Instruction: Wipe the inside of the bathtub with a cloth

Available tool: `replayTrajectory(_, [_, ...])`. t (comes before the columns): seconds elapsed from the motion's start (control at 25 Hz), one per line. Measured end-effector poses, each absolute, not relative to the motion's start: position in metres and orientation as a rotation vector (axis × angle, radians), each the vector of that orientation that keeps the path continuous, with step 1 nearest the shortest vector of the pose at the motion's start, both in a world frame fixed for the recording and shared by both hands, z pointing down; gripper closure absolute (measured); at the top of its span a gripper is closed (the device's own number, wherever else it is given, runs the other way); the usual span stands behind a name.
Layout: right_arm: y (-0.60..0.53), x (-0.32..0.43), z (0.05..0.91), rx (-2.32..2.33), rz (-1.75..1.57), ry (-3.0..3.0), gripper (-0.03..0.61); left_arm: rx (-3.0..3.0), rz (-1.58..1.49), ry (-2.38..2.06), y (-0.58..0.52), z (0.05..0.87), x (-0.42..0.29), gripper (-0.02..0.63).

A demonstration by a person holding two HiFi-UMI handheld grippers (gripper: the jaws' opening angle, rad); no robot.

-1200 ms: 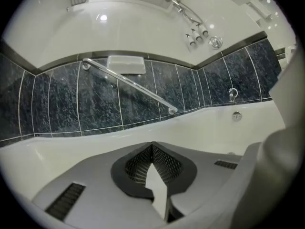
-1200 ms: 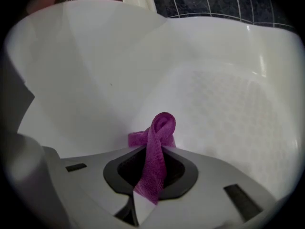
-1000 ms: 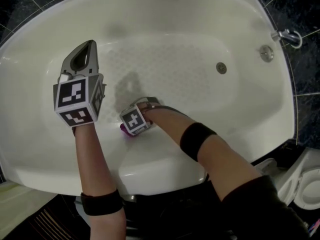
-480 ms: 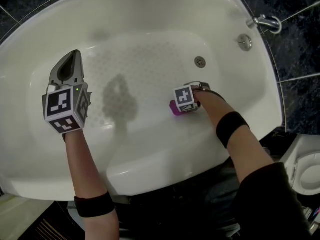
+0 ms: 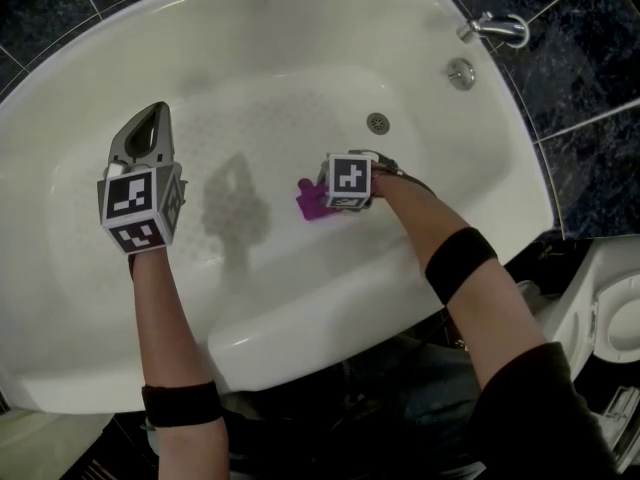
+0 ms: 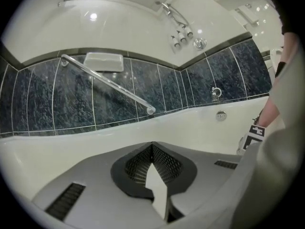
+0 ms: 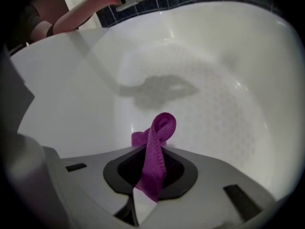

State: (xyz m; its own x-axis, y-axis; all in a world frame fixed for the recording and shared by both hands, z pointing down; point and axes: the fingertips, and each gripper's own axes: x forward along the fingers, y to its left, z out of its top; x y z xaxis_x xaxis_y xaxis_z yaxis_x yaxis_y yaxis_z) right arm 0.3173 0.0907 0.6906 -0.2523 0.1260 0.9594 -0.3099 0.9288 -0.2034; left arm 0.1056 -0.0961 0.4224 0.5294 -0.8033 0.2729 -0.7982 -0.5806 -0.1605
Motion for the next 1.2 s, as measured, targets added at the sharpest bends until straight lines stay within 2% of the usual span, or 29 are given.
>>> replayTrajectory(0.24, [0.040, 0.309, 0.618, 0.568, 0.398, -1.984, 0.502, -2.774, -0.431, 1.368, -0.087, 0.421, 0.120, 0.616])
replayTrajectory(0.52, [0.007, 0.338, 0.550, 1.031, 0.398, -2.087, 0.502, -2.790, -0.363, 1.295, -0.079, 0.415, 0.135, 0.616])
replayTrajectory(1.2, [0.006, 0.399, 0.460, 1.523, 0.271, -1.961, 0.502, -2.871, -0.259, 1.218, -0.062, 0.409, 0.153, 0.617])
